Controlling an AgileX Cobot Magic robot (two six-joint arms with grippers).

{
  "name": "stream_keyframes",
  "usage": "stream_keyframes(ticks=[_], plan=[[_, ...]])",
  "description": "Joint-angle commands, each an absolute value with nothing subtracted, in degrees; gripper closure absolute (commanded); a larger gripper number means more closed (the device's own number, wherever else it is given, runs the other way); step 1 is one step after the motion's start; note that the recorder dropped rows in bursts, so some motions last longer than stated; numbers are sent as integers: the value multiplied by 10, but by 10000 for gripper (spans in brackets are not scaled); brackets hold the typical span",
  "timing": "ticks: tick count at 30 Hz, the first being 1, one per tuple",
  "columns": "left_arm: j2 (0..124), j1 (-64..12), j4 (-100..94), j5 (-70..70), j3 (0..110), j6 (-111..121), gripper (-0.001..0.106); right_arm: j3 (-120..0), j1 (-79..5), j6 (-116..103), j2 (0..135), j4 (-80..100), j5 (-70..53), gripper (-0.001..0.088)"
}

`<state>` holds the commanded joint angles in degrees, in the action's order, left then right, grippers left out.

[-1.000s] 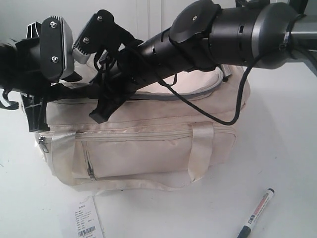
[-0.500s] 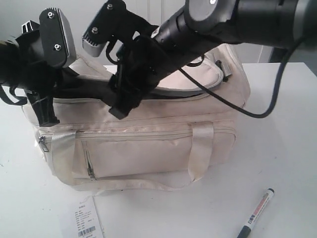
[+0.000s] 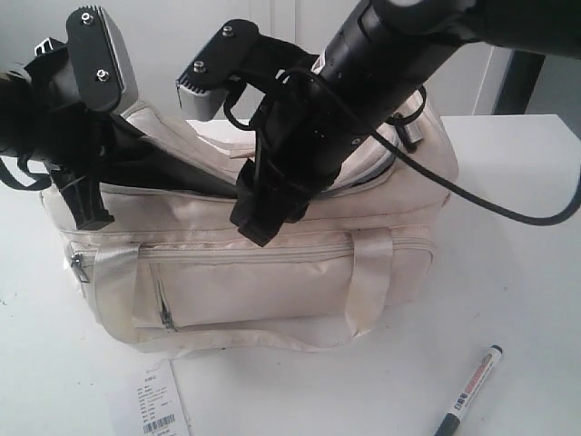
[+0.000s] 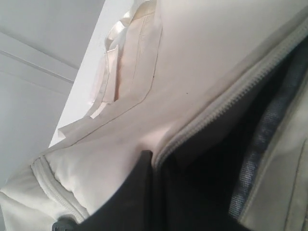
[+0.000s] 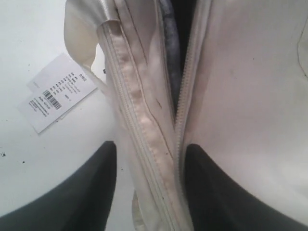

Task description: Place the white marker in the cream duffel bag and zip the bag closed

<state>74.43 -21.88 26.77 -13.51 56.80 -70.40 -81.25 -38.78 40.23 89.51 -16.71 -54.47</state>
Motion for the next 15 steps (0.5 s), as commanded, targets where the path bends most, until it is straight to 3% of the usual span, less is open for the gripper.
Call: stream_keyframes(ticks=[6, 15], plan=[[744, -219, 268, -135, 568, -703, 1053, -813, -388, 378, 827, -178, -464, 449], [744, -219, 268, -132, 568, -703, 1053, -773, -388, 508, 848, -219, -560, 333]])
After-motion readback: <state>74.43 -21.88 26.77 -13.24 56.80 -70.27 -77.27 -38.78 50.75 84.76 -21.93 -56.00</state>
